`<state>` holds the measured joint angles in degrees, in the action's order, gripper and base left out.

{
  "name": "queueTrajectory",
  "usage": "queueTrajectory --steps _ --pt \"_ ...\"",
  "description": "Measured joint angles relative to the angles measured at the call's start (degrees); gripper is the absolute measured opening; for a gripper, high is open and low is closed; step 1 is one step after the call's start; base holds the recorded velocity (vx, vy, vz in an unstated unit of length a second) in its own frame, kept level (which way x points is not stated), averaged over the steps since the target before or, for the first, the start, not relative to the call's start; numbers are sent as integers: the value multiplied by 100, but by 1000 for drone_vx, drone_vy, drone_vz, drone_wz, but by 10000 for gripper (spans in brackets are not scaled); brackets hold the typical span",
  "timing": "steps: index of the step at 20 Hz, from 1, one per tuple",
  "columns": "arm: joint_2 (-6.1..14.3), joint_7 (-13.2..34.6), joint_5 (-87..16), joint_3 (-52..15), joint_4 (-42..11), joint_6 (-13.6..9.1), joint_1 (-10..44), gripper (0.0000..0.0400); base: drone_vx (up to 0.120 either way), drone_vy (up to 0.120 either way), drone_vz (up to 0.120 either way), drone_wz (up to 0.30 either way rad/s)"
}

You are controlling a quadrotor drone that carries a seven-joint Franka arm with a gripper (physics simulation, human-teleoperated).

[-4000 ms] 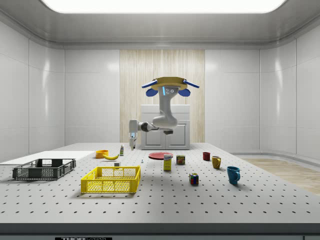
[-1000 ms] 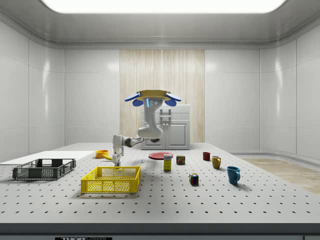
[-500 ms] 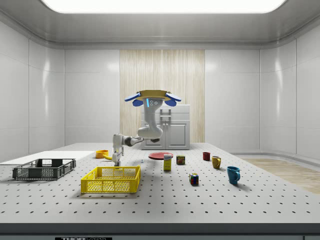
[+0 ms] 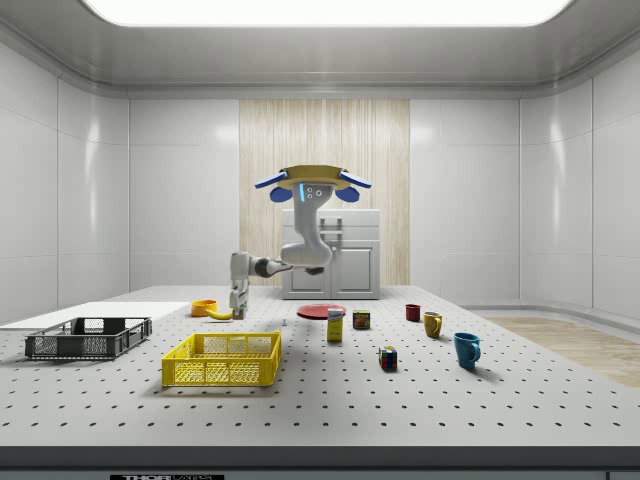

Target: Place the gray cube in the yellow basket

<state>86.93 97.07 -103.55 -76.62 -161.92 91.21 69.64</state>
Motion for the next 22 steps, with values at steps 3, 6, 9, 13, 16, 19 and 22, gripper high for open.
queueTrajectory --steps 3,6,9,13,16,19,22 --pt "16 3 32 -29 -5 5 2 251 -120 120 120 0" --pt "32 6 52 -44 -6 16 5 251 -93 120 107 0" --pt "48 9 65 -53 -7 28 8 251 0 120 0 0" --pt "68 13 77 -59 -7 46 12 251 0 120 0 0" --pt "83 16 84 -62 -6 59 16 251 0 120 0 0" --pt "97 18 91 -64 -6 72 19 251 0 120 0 0" --pt "110 20 96 -66 -5 84 22 251 -40 120 0 0"
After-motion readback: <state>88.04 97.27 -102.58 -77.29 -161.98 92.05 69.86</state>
